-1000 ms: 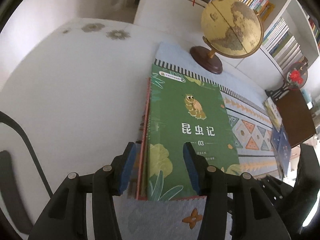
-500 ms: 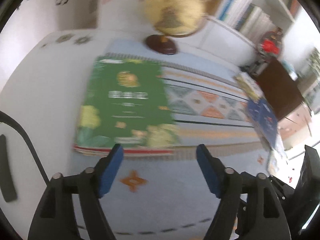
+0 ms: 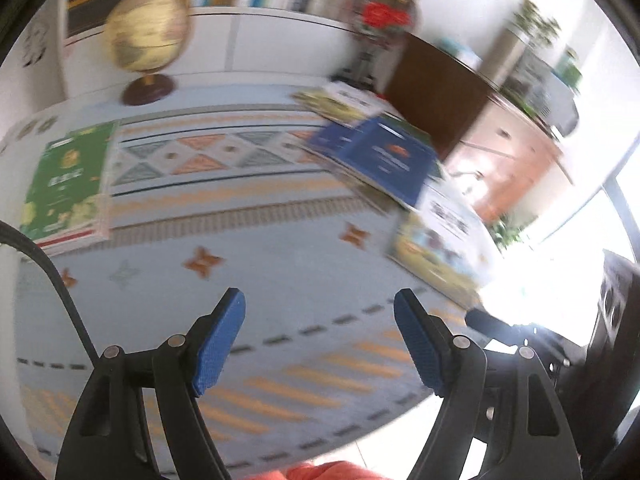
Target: Organize books
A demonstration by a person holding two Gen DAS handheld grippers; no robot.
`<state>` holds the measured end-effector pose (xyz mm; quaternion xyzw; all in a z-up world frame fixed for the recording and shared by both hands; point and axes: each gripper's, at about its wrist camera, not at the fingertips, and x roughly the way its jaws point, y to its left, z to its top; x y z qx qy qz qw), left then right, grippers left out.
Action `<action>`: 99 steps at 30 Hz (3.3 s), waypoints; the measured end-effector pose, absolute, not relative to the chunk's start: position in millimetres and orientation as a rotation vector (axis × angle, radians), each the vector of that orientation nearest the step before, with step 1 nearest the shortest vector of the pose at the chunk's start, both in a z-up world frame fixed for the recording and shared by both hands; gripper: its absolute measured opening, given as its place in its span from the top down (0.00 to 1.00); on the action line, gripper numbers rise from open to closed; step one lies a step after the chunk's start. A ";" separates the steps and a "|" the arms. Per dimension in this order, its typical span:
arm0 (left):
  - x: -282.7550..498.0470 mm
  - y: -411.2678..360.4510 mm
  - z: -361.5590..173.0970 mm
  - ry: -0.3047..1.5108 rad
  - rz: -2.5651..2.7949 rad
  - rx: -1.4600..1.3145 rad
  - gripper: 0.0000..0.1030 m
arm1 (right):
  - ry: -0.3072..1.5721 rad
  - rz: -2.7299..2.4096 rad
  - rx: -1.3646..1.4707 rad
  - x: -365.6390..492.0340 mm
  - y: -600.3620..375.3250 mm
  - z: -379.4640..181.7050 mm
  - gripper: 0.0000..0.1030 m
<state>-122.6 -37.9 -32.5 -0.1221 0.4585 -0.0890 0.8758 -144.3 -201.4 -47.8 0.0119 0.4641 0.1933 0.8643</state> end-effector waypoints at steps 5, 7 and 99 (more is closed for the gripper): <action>-127.8 -75.5 -6.8 0.932 -0.269 -0.202 0.26 | 0.958 0.343 0.096 -150.6 -241.6 -42.0 0.42; -123.9 -86.9 3.0 0.899 -0.266 -0.149 0.19 | 0.964 0.331 0.150 -147.1 -254.7 -42.4 0.42; 132.9 -156.1 -123.6 1.180 -0.739 -0.539 0.83 | 1.047 0.171 0.525 82.3 -367.2 -148.1 0.38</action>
